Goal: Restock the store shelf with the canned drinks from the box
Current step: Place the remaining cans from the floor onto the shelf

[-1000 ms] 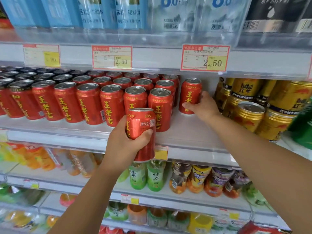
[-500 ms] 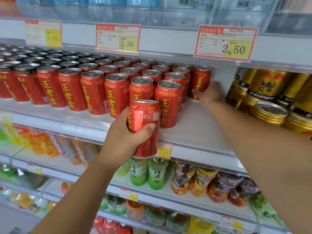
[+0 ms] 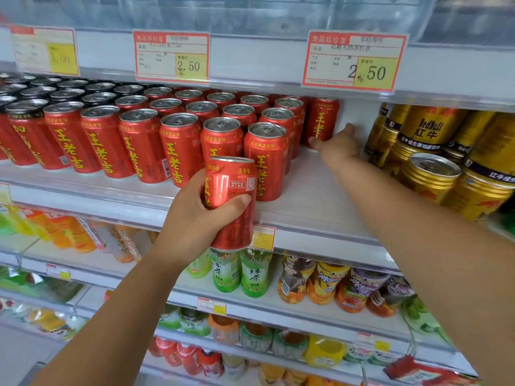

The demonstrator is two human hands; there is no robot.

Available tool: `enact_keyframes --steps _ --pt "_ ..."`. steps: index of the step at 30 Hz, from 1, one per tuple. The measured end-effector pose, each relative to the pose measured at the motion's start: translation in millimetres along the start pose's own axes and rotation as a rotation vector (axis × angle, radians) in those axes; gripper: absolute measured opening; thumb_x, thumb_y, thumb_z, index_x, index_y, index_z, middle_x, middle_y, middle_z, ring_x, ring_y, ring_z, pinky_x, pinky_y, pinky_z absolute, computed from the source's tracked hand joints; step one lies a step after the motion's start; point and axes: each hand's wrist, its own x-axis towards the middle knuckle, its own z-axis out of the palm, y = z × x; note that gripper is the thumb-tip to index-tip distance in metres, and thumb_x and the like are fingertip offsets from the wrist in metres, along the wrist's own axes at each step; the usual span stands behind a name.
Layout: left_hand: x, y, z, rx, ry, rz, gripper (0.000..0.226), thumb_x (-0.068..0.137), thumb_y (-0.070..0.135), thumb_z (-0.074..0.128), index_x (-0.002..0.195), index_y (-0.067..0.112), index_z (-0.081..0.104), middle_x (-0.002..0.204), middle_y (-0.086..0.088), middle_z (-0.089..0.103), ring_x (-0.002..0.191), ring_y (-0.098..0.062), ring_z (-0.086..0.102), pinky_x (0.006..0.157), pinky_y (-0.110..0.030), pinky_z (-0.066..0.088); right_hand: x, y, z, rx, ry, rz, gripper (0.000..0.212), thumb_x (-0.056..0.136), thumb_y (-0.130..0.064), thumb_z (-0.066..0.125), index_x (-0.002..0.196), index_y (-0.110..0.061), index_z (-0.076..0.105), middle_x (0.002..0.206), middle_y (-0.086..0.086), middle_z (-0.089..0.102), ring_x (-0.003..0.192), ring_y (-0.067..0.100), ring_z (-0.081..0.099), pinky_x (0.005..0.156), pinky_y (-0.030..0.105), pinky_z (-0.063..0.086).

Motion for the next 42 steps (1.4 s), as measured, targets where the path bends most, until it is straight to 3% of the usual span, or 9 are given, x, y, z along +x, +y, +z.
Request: enact_keyframes --steps 4,7,10,14,17,22,26,31,42 --pt "-5.7 19.5 3.8 -0.041 -0.049 -0.019 0.053 0.066 0.030 0.082 0.115 0.029 0.062 0.100 0.012 0.073 0.092 0.001 0.067 0.073 -0.009 0.049 -81.6 1.0 -34.5 0.161 -0.142 -0.261 0.058 0.090 -0.013 0.061 0.143 -0.017 0.038 0.121 -0.002 0.058 0.117 0.015 0.055 0.087 0.016 0.040" --pt "-9.8 38.1 23.9 -0.032 -0.020 0.051 0.060 0.066 0.017 0.087 0.119 0.019 0.060 0.095 0.011 0.072 0.083 0.007 0.066 0.070 -0.006 0.046 -150.8 11.1 -62.8 0.246 -0.530 -0.356 0.066 0.083 -0.001 0.060 0.139 -0.030 0.040 0.122 -0.014 0.057 0.112 -0.005 0.053 0.094 0.011 0.042" --pt "-5.5 51.0 47.7 -0.006 0.021 0.115 0.057 0.064 0.025 0.089 0.114 0.022 0.060 0.094 0.011 0.071 0.083 0.004 0.066 0.074 -0.013 0.050 -180.9 12.3 -78.9 0.265 -0.716 -0.380 0.075 0.069 -0.028 0.075 0.133 -0.043 0.038 0.123 -0.025 0.058 0.113 -0.011 0.054 0.095 0.013 0.045" --pt "2.5 57.7 66.6 0.008 -0.057 0.122 0.065 0.064 0.035 0.088 0.121 0.027 0.059 0.104 0.013 0.071 0.096 0.002 0.066 0.087 -0.023 0.053 -167.6 11.6 -84.3 0.221 -0.410 -0.336 0.055 0.064 -0.037 0.085 0.107 -0.044 0.050 0.103 -0.026 0.064 0.095 -0.013 0.058 0.074 0.004 0.045" --pt "5.0 50.2 59.9 0.041 -0.131 0.135 0.078 0.067 0.046 0.084 0.135 0.027 0.051 0.122 0.014 0.065 0.112 0.003 0.059 0.098 -0.023 0.046 -147.7 23.4 -82.2 0.151 -0.320 -0.319 0.063 0.064 -0.046 0.083 0.117 -0.037 0.051 0.108 -0.021 0.062 0.097 -0.008 0.058 0.080 0.016 0.047" --pt "2.1 1.4 16.8 0.467 -0.093 0.144 0.050 0.071 0.051 0.077 0.115 0.030 0.066 0.112 0.020 0.062 0.105 0.005 0.054 0.094 -0.015 0.040 -101.5 34.3 -67.5 0.154 -0.349 -0.220 0.070 0.067 -0.023 0.087 0.120 -0.031 0.042 0.113 -0.010 0.062 0.099 0.001 0.061 0.089 0.023 0.048" --pt "7.7 -35.1 6.8 0.757 -0.046 0.390 0.060 0.066 0.067 0.063 0.105 0.022 0.073 0.104 0.007 0.070 0.099 -0.012 0.058 0.091 -0.021 0.036 -74.2 33.5 -48.7 0.108 -0.324 -0.194 0.087 0.068 -0.024 0.086 0.136 -0.018 0.031 0.122 -0.013 0.049 0.111 0.011 0.058 0.095 0.028 0.046" --pt "8.4 -53.8 13.9 0.785 0.011 0.462 0.060 0.067 0.067 0.064 0.110 0.026 0.071 0.109 0.009 0.067 0.104 -0.017 0.059 0.096 -0.037 0.039 -59.0 30.1 -30.7 0.135 -0.282 -0.137 0.089 0.073 -0.022 0.083 0.141 -0.021 0.027 0.130 -0.008 0.050 0.111 0.012 0.053 0.097 0.032 0.044" --pt "9.7 -59.3 14.1 0.787 0.016 0.478 0.061 0.069 0.068 0.062 0.113 0.027 0.069 0.114 0.012 0.064 0.109 -0.017 0.057 0.099 -0.026 0.026 -21.9 22.3 -13.6 0.079 -0.093 -0.142 0.068 0.071 -0.032 0.084 0.124 -0.015 0.045 0.127 0.006 0.061 0.113 0.022 0.061 0.100 0.042 0.048"
